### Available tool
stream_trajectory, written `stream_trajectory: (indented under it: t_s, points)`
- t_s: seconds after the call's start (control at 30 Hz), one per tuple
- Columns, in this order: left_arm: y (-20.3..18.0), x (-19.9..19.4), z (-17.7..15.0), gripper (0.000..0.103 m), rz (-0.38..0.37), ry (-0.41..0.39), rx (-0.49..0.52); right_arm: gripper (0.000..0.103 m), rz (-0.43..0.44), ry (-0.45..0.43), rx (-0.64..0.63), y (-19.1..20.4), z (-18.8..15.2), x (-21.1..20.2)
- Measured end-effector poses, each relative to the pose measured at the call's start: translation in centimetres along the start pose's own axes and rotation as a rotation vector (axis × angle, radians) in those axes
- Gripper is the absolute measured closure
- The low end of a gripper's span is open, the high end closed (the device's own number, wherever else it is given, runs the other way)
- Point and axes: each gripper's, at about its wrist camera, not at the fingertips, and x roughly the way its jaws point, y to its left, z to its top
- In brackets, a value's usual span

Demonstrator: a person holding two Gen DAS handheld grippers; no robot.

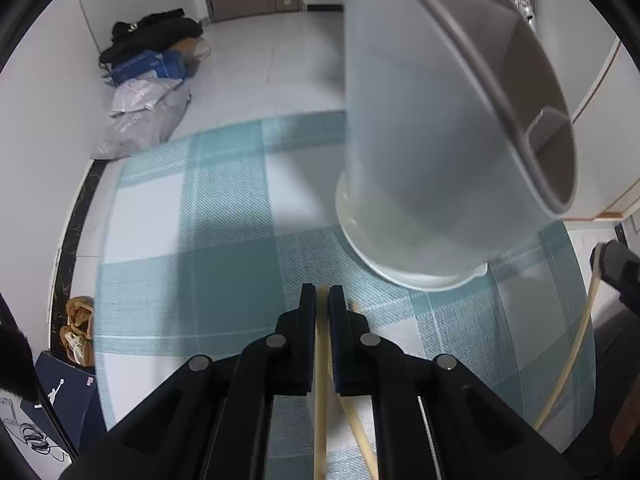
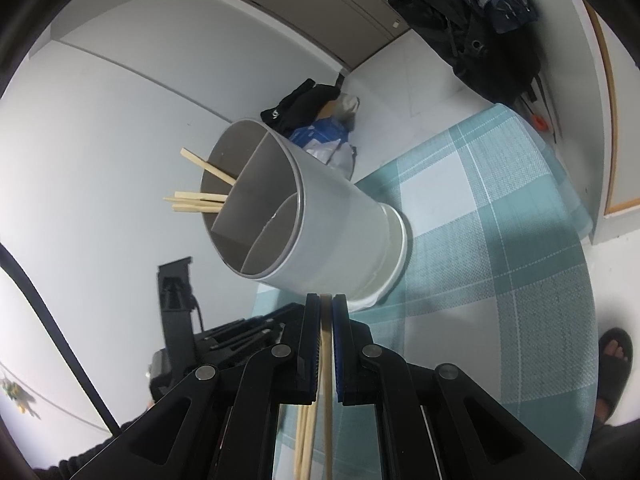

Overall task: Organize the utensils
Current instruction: 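Carry both held chopsticks up above the white holder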

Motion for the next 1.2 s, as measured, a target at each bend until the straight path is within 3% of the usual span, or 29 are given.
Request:
stream_trajectory:
  t_s: [0.2,0.33,0.6,0.8,1.07,1.2]
  points:
    - [0.8,-2.2,-0.1,0.1,-0.032,-0.06,-0.067,0.098,-0.023,-0.01,-0.002,-0.1,-0.2,-0.1]
    - [1.2,-5.1,-0.9,0.1,-0.056,-0.147,-0.131,0.098,-0.035,-0.034,-0.028,0.3,-0.4,-0.4]
    - [1.4,-9.3,-2.1,0.1,-0.091,-0.292,-0.206,0.098,-0.053,-0.143,-0.222,4.2,-1.8,-1.9]
    - [1.6,-11.1,-2.7,0.1,-0.145,-0.343,-0.21,0.098,-0.111,-0.215,-0.36,7.6,-3.1,-2.7]
    - [0.4,-12.9,-3.1,0.1,-0.128,-0.357,-0.147,0.098,-0.169,-0.233,-0.459,9.9,-3.7,-2.9]
    - [0.2,-14.4,-3.0,0.1,-0.185,-0.366,-0.128,0.098,-0.183,-0.251,-0.478,10.4,-3.5,-3.5]
